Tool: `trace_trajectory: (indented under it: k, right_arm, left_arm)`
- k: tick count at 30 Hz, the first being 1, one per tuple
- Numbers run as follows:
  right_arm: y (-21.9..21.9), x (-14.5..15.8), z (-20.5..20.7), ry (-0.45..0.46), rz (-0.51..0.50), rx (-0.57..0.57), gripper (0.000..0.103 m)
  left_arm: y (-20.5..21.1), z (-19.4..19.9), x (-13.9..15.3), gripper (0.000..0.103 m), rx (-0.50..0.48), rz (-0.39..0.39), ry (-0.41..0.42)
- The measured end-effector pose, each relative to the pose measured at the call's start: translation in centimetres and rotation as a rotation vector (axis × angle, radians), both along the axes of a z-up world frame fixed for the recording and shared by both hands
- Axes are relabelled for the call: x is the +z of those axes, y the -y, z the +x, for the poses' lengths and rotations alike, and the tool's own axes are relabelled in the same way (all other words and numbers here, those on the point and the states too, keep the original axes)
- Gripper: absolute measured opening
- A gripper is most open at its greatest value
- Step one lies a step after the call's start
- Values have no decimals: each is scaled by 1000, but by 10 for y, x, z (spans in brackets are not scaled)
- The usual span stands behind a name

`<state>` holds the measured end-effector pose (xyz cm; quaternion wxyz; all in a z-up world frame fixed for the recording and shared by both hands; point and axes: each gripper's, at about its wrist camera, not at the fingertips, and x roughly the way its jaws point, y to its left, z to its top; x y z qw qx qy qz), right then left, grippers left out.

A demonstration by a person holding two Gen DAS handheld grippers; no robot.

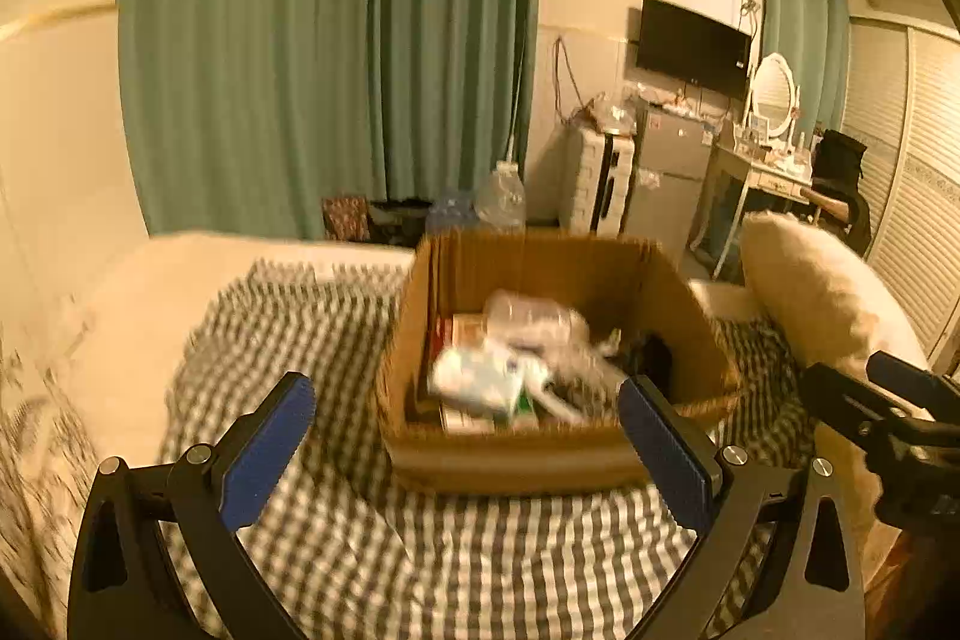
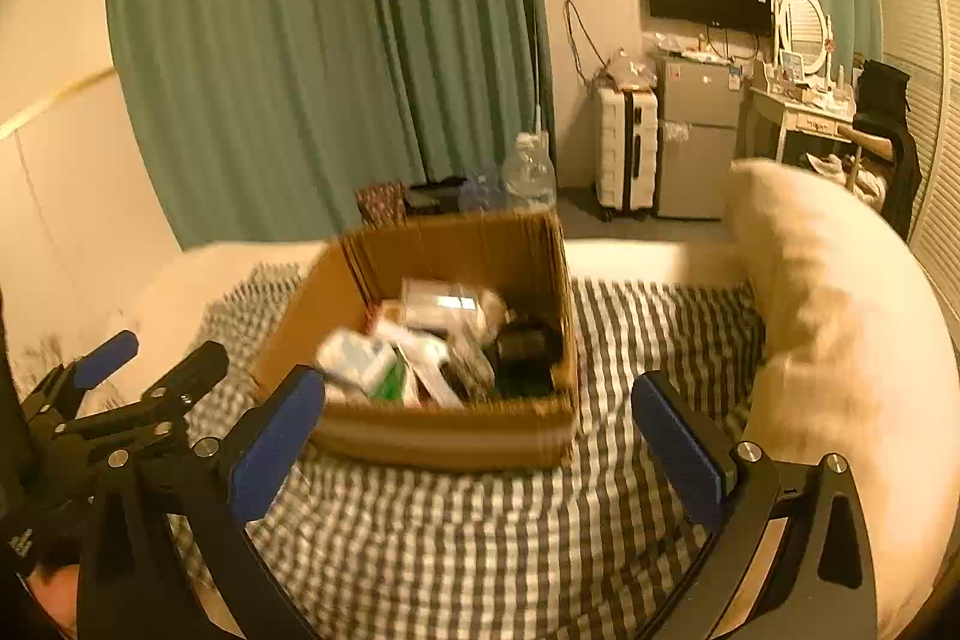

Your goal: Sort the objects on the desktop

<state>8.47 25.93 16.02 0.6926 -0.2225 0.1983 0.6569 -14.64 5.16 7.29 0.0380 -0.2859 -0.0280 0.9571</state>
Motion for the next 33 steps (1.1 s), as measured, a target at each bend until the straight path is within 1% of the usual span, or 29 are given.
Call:
trace_trajectory:
  k: [3, 5, 7, 10, 12, 16, 19, 21, 23, 26, 28, 29, 31, 32, 33]
  right_arm:
    - [-1, -31, 5, 5, -37, -12, 103]
    - [-6, -49, 8, 6, -69, -24, 103]
    - [-10, -59, 10, 2, -96, -29, 103]
    - [-14, -70, 9, 26, -109, -44, 103]
    - [-15, -74, 8, 34, -109, -50, 103]
    - [-15, -79, 9, 13, -114, -52, 103]
    - [-14, -81, 9, 20, -116, -54, 103]
    - [-13, -81, 9, 22, -117, -55, 103]
    - [-11, -80, 10, 17, -112, -55, 103]
    - [-9, -79, 10, 14, -108, -54, 103]
    - [-8, -78, 11, 12, -102, -58, 103]
    - [-8, -78, 12, 7, -98, -61, 103]
    - [-8, -78, 12, 3, -99, -63, 103]
    - [-8, -78, 12, 4, -100, -64, 103]
    - [-8, -78, 12, 6, -101, -64, 103]
  left_arm:
    - [-2, -3, -28, 103, 9, 8, 52]
    - [-4, -4, -41, 103, 8, 18, 72]
    - [-5, -5, -50, 103, 0, 24, 88]
    - [-8, -6, -54, 103, -15, 4, 87]
    - [-11, -6, -54, 103, -23, -16, 82]
    - [-11, -5, -52, 103, -11, -37, 49]
    - [-8, -9, -56, 103, -8, -11, 87]
    - [-6, -11, -59, 103, 24, -5, 103]
    - [-4, -11, -62, 103, 33, 10, 113]
    - [0, -15, -68, 103, 5, 68, 147]
    - [1, -17, -70, 103, -10, 80, 163]
    - [1, -17, -71, 103, -11, 71, 167]
    - [-2, -18, -74, 103, 34, -7, 179]
    - [-3, -18, -75, 103, 54, -38, 178]
    - [-3, -16, -75, 103, 67, -52, 171]
